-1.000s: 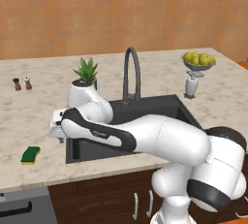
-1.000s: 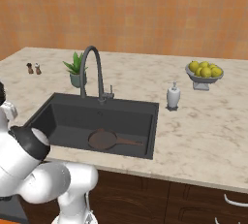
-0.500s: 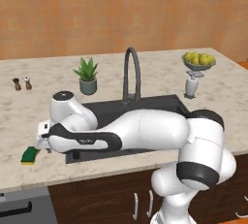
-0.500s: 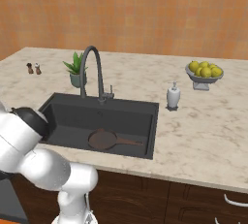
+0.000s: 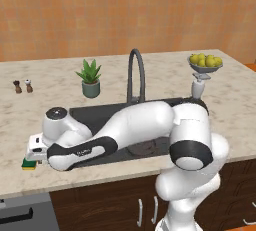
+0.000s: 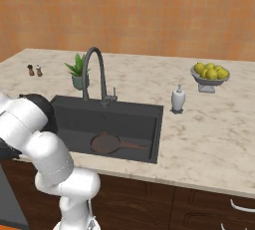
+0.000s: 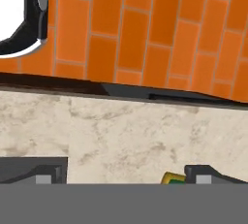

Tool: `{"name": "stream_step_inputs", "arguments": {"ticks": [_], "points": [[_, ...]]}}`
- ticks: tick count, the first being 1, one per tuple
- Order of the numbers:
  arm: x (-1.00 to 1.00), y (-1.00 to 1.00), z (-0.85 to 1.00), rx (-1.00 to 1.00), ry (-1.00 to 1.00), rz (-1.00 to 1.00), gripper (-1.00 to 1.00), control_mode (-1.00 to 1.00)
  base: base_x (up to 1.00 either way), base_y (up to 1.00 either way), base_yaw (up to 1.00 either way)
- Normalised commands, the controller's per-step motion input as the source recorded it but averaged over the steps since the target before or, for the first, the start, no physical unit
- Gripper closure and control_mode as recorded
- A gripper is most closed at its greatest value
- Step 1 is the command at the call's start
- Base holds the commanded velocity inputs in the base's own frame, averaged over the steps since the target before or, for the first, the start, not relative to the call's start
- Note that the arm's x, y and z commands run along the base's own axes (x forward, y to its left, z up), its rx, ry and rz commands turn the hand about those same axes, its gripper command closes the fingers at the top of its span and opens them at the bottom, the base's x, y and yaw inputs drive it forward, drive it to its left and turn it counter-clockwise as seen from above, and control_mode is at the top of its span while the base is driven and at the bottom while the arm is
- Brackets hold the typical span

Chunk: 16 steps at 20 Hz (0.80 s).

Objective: Pick the pan and sponge and place them into the sink. Then turn on the water.

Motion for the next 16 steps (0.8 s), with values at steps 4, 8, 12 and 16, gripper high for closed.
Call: {"name": "stream_step_inputs", "arguments": {"ticks": [4,8,12,16], "points": [[0.32,0.57,0.0,0.0,0.0,-0.02,-1.0,-1.0,0.0,0.0,0.0],[0.28,0.5,-0.1,-0.05,0.0,-0.03,-1.0,-1.0,0.0,0.0,0.0],[0.29,0.55,-0.06,-0.1,0.0,-0.06,-1.0,-1.0,0.0,0.0,0.0],[0.29,0.55,0.0,-0.06,0.0,-0.08,-1.0,-1.0,0.0,0.0,0.0]]}}
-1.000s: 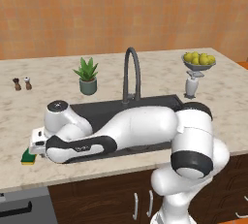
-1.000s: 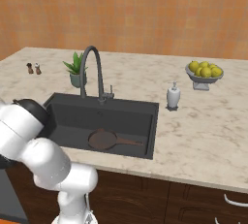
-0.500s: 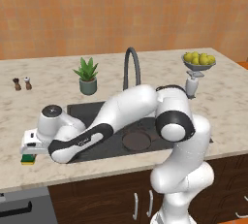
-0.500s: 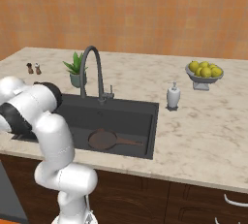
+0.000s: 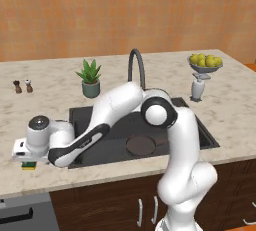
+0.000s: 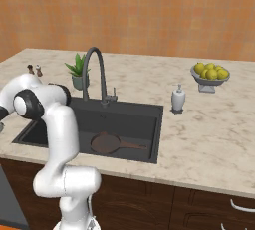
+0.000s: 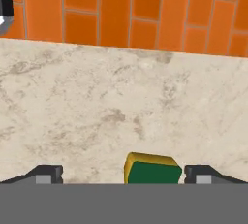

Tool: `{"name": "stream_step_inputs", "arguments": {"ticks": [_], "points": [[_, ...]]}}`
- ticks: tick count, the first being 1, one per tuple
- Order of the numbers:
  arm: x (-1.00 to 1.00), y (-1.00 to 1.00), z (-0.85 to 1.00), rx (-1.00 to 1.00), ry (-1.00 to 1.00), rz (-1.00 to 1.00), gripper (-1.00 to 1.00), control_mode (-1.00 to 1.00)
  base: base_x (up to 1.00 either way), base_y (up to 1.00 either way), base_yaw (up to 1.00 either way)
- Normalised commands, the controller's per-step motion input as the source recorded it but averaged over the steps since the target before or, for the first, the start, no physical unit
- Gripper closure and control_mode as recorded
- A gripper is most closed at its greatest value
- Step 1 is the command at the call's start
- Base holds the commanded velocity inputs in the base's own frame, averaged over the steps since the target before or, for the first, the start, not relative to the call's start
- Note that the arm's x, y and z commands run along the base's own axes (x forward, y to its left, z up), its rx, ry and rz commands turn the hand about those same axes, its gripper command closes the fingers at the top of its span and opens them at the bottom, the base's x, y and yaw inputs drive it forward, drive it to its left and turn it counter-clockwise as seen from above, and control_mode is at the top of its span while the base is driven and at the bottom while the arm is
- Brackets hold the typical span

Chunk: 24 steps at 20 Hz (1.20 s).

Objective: Pick the pan and sponge and place them into the sink. Then turn on the water.

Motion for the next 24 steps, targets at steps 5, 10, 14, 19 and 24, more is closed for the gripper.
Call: {"name": "stream_step_inputs", "arguments": {"ticks": [5,10,14,19,24], "points": [[0.34,0.14,-0.14,-0.02,0.0,-0.03,-1.0,-1.0,0.0,0.0,0.0],[0.4,0.0,-0.42,-0.02,0.0,-0.04,-1.0,-1.0,0.0,0.0,0.0],[0.33,0.0,-0.44,-0.03,0.0,-0.05,-1.0,-1.0,0.0,0.0,0.0],[0.22,0.01,-0.48,-0.04,0.0,-0.05,-1.0,-1.0,0.0,0.0,0.0],[0.02,0.0,-0.54,-0.01,0.0,-0.07,-1.0,-1.0,0.0,0.0,0.0]]}}
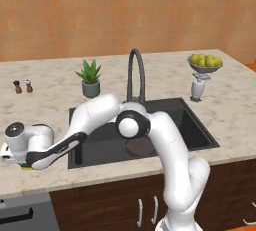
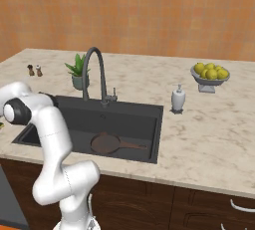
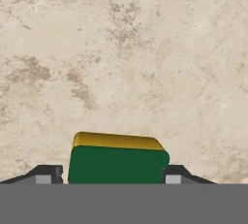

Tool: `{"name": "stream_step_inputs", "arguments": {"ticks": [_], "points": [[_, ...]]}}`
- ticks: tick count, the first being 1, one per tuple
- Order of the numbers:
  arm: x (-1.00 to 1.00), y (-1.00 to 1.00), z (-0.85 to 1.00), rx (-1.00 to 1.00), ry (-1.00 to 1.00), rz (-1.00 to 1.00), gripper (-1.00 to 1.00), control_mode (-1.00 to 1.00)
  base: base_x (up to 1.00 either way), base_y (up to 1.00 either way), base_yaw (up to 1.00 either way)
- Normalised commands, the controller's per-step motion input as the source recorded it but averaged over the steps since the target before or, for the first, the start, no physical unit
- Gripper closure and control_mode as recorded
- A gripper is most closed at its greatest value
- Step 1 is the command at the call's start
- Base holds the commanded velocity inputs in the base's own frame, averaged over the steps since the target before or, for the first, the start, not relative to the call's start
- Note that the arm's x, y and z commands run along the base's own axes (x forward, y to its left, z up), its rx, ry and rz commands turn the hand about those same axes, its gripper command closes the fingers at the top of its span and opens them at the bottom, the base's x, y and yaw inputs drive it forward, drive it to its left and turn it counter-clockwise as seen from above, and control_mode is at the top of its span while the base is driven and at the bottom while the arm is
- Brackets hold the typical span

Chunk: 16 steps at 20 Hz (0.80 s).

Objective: Pick the pan and sponge and place them into the sink. Then turn on the water.

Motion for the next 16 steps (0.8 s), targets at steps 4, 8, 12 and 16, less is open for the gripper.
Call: {"name": "stream_step_inputs", "arguments": {"ticks": [4,8,12,16], "points": [[0.0,0.0,-0.79,0.0,0.04,-0.06,-1.0,-1.0,0.0,0.0,0.0],[0.04,0.0,-1.0,-0.05,0.13,-0.06,1.0,-1.0,0.0,0.0,0.0],[0.04,-0.06,-0.98,-0.03,0.1,-0.06,1.0,-1.0,0.0,0.0,0.0],[-0.15,-0.71,-0.66,0.0,0.0,-0.23,1.0,-1.0,0.0,0.0,0.0]]}}
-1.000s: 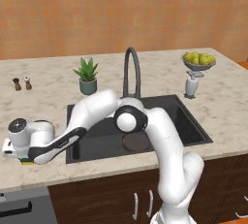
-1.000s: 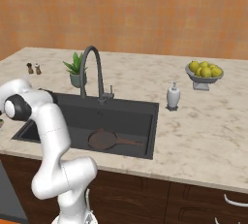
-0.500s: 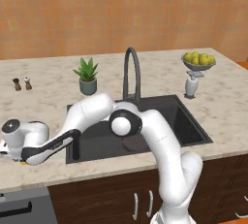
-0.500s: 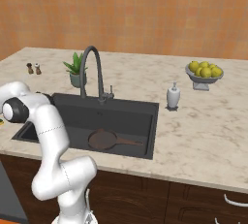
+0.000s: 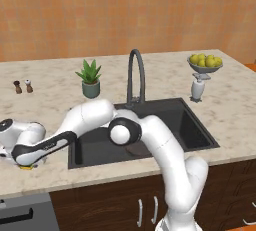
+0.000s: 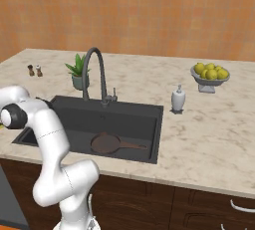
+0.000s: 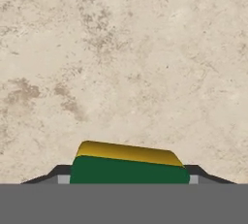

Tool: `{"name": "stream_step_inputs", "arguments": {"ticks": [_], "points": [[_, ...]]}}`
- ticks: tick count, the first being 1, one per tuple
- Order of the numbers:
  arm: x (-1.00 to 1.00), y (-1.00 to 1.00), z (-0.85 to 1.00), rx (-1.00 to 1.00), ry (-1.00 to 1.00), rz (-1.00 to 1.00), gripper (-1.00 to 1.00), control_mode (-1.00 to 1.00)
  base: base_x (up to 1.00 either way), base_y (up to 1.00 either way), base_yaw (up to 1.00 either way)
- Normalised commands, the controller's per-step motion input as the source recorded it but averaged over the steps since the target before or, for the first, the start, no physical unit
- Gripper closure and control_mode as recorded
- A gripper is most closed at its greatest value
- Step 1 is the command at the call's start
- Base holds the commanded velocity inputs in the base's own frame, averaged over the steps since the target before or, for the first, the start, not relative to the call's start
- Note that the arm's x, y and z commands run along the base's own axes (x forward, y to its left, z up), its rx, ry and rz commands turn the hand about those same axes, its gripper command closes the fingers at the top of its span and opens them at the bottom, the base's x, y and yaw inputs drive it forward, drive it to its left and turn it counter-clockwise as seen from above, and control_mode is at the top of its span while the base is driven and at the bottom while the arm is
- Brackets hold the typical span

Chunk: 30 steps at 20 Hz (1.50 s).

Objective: Pick the pan and sponge and place them into the sink. Then turn on the water.

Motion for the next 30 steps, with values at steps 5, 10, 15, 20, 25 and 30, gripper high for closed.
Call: {"name": "stream_step_inputs", "arguments": {"ticks": [5,10,15,20,25,30], "points": [[-0.16,-0.96,-0.19,0.0,-0.13,-0.42,1.0,-1.0,0.0,0.0,0.0],[-0.04,-1.0,-0.05,0.01,-0.28,-0.37,1.0,-1.0,0.0,0.0,0.0],[-0.2,-1.0,0.55,0.14,-0.29,-0.28,1.0,-1.0,0.0,0.0,0.0],[-0.36,-1.0,1.0,0.22,-0.22,-0.19,1.0,-1.0,0.0,0.0,0.0],[-0.27,-1.0,1.0,0.2,-0.08,-0.21,1.0,-1.0,0.0,0.0,0.0],[-0.07,-1.0,0.86,0.18,0.0,-0.14,1.0,-1.0,0.0,0.0,0.0]]}}
